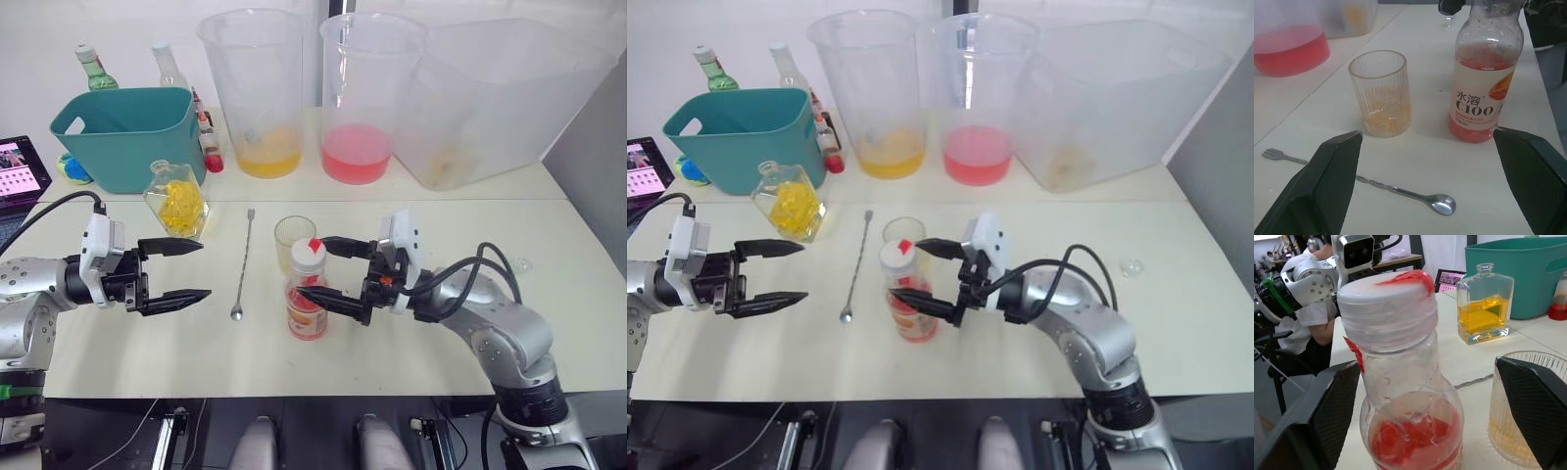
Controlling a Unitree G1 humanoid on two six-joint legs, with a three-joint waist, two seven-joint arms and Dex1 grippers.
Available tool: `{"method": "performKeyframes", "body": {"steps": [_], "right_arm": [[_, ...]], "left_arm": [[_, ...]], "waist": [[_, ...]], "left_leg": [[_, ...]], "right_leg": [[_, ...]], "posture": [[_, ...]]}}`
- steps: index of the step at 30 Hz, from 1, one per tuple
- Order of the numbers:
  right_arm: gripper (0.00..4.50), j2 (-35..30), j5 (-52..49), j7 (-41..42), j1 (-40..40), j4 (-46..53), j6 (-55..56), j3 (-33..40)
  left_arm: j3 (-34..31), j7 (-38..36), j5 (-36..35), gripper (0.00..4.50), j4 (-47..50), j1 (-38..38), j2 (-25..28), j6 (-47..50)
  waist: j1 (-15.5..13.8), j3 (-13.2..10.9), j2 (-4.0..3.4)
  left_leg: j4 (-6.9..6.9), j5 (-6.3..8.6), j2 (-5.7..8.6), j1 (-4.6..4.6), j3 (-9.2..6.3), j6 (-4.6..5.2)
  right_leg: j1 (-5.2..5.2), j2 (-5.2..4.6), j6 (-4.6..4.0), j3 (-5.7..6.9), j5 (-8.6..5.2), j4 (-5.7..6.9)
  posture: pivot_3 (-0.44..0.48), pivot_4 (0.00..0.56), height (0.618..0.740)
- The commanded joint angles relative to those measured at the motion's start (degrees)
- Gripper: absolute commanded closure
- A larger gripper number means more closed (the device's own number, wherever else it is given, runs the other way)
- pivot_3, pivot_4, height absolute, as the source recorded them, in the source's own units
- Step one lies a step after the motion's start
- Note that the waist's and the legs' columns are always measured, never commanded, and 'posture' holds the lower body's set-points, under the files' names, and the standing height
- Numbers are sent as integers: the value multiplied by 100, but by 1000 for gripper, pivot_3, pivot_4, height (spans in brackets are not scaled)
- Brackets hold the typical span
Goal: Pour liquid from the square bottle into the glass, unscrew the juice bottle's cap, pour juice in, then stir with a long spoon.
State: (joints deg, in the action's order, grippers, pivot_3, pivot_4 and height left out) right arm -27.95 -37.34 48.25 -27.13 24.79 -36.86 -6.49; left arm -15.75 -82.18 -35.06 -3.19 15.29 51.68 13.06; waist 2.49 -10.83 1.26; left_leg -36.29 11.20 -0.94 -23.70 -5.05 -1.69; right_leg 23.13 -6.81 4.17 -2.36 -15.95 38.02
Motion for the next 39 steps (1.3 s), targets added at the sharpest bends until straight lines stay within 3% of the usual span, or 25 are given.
{"method": "performKeyframes", "body": {"steps": [1,8,14,22,28,29,35,37,39], "right_arm": [[55,-283,-13,796,-366,-279,361,52],[55,-427,240,2954,-1486,-1550,1169,-563],[55,5,593,3942,-2066,-2650,1813,-929],[55,665,1057,4379,-2729,-4150,2644,-1018],[55,666,832,4425,-2994,-4591,2899,-1310],[560,628,795,4425,-3002,-4605,2929,-1389],[2480,398,449,4425,-2948,-4435,2772,-1572],[3056,350,381,4425,-2911,-4341,2639,-1505],[3310,309,345,4403,-2817,-4147,2387,-1374]], "left_arm": [[-356,169,-437,0,496,-23,70,372],[-999,401,-692,0,1400,-903,214,768],[-1772,669,-887,0,2104,-1794,161,1031],[-2530,912,-1028,0,2742,-2691,-18,1164],[-2685,1133,-1141,0,3038,-2955,-97,1214],[-2681,1150,-1144,0,3054,-2967,-97,1213],[-2487,1174,-1111,0,3002,-2889,-72,1165],[-2382,1164,-1100,0,2976,-2820,-58,1153],[-2230,1147,-1062,0,2900,-2698,-45,1117]], "waist": [[-1,-1,2],[112,-1,1],[127,-2,2],[123,-2,2],[88,-2,2],[88,-2,2],[99,-2,2],[97,-2,1],[99,-2,1]], "left_leg": [[0,0,0,-1,0,0],[3,0,-5,4,3,0],[9,1,-30,7,-1,1],[11,0,-33,11,0,-1],[19,-1,-35,17,0,-3],[19,-1,-35,17,0,-3],[23,-1,-36,22,1,-3],[25,-1,-36,23,1,-3],[25,-1,-37,22,1,-3]], "right_leg": [[-1,0,0,0,0,0],[3,4,-1,-5,0,1],[3,32,-11,-5,2,-3],[3,35,-22,-5,8,-4],[3,36,-24,-5,9,-3],[3,36,-25,-5,9,-3],[2,37,-26,-5,10,-3],[3,39,-28,-5,10,-3],[3,39,-28,-5,10,-2]], "posture": [[0,150,740],[0,150,740],[0,150,740],[0,150,740],[0,150,740],[0,150,740],[0,150,740],[0,150,740],[0,150,740]]}}
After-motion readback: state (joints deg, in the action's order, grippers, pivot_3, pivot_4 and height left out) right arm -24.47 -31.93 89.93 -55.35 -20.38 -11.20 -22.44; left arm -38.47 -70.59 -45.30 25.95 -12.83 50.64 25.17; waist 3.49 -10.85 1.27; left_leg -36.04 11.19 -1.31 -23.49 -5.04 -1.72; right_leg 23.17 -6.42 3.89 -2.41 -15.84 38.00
